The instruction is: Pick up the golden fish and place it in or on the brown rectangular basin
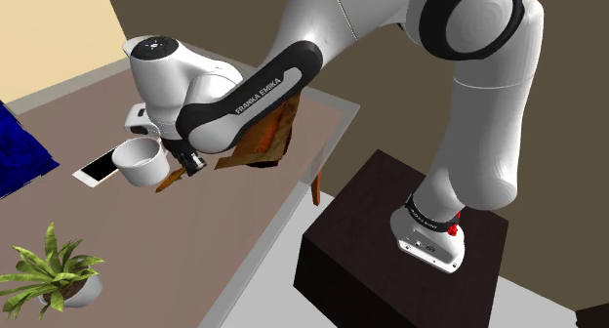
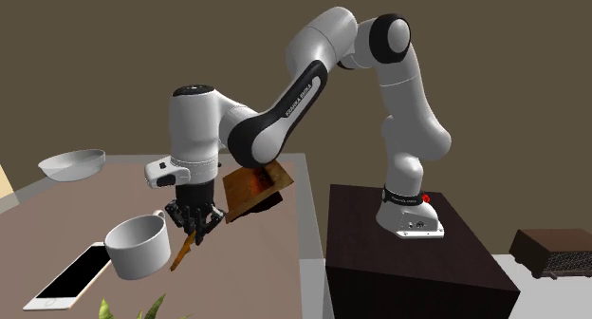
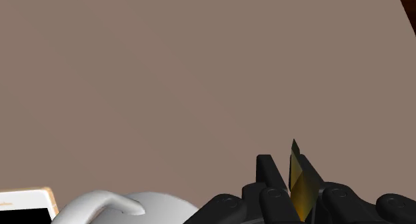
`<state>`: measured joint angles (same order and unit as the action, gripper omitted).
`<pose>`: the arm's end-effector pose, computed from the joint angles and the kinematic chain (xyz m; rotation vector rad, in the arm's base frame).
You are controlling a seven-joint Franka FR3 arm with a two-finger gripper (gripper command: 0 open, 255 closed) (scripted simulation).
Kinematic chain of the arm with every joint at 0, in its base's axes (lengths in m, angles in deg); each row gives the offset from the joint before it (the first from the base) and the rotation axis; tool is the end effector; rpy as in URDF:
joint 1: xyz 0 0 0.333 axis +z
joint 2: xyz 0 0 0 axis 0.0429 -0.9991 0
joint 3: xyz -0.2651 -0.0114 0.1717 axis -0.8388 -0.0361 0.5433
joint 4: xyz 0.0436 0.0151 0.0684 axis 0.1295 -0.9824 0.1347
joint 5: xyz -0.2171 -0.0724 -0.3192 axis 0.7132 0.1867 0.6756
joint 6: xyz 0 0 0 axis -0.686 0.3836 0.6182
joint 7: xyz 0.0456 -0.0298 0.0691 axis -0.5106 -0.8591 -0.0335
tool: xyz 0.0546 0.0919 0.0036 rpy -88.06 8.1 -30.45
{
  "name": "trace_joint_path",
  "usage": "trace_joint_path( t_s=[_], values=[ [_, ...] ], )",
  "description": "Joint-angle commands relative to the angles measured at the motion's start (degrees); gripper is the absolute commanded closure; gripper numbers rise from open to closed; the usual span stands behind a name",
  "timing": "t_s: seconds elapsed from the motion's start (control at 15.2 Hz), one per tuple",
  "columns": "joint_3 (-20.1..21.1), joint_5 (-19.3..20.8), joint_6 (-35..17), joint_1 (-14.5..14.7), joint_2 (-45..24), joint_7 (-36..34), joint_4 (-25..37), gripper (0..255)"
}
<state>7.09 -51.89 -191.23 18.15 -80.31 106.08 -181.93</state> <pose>0.5294 0.3760 0.3255 2.1100 2.1775 0.1675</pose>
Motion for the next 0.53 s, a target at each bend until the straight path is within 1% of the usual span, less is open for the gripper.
trace_joint_path(
  t_s=[0.0,0.13,0.46],
  values=[
    [0.0,0.0,0.1,0.0,-0.1,0.0,-0.1,255],
    [-0.1,0.1,0.6,0.2,-0.7,0.0,0.9,255],
    [0.5,-1.0,3.6,-0.2,1.3,0.9,2.1,255]
  ],
)
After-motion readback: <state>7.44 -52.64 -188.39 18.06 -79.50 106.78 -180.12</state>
